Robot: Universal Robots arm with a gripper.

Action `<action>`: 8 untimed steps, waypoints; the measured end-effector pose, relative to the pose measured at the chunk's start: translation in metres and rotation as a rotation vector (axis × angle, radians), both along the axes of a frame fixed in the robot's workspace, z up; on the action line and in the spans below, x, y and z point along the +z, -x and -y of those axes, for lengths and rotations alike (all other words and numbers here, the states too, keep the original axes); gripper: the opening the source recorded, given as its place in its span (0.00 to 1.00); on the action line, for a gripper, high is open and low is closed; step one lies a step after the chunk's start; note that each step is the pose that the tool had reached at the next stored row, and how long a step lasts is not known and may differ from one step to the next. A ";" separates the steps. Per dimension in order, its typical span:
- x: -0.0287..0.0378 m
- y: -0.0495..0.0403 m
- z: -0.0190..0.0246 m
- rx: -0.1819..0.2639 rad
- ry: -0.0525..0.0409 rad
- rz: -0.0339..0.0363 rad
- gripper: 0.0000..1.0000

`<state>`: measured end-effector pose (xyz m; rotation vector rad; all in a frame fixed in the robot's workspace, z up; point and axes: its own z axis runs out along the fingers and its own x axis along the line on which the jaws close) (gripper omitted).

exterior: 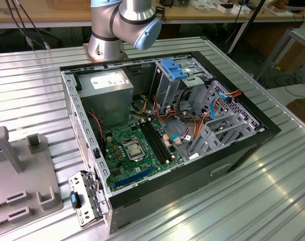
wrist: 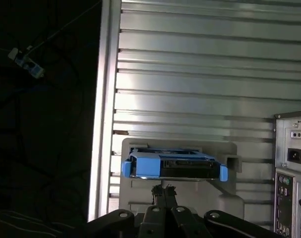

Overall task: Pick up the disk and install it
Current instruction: 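Pick up the disk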

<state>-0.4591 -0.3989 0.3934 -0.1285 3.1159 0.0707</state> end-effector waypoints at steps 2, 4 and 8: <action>0.0000 0.0000 0.0000 0.040 0.0004 0.0000 0.11; 0.0001 -0.0001 0.0000 0.075 0.0050 -0.0003 0.11; -0.0001 -0.0001 -0.0032 0.144 0.0758 -0.0013 0.11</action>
